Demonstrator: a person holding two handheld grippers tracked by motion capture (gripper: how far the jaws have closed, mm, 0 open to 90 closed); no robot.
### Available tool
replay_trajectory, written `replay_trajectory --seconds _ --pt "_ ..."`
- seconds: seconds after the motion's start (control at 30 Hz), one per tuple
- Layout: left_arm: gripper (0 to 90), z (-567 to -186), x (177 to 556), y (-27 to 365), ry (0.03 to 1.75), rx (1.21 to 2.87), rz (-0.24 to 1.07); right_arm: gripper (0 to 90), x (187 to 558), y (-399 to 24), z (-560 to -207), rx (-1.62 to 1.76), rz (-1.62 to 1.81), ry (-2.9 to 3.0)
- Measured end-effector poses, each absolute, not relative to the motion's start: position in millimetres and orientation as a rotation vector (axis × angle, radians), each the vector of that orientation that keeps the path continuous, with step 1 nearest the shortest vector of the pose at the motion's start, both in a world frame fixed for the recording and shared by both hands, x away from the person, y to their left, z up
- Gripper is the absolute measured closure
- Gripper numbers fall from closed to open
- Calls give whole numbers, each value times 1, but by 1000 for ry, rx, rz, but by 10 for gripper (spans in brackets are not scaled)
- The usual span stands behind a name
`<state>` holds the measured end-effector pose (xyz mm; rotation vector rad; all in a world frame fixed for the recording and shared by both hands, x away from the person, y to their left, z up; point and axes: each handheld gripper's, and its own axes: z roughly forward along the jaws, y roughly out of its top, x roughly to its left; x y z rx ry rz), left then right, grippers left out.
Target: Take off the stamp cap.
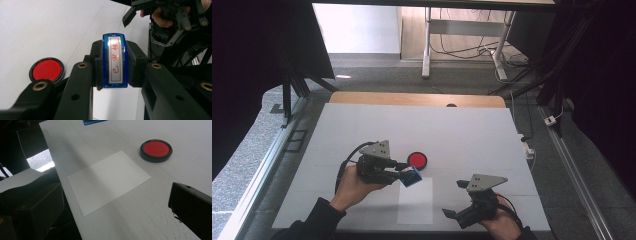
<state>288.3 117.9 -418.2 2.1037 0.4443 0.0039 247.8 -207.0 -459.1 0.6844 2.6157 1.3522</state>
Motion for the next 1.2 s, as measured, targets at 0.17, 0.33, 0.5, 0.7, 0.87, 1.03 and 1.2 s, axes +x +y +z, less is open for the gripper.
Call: replay_trajectory --seconds 0.17,0.33,0.5,0.7,0.87,1.03,1.2 --pt "703 -418 288 118 450 2103 3 3 251 -201 -461 677 1373 2624" --pt "703 -418 288 117 441 2108 -10 3 257 -195 -460 656 1414 2642" --pt "703 -419 287 115 424 2112 -30 3 262 -186 -460 658 1420 2660" --pt "704 -418 287 115 412 2108 -39 3 266 -174 -461 627 1421 2678" --pt "704 -419 287 115 398 2109 -47 3 268 -165 -460 605 1420 2680" --pt "703 -418 286 115 373 2103 -59 2 272 -158 -460 611 1469 2697" --pt "704 -418 286 115 363 2094 -66 0 278 -150 -461 587 1459 2742"
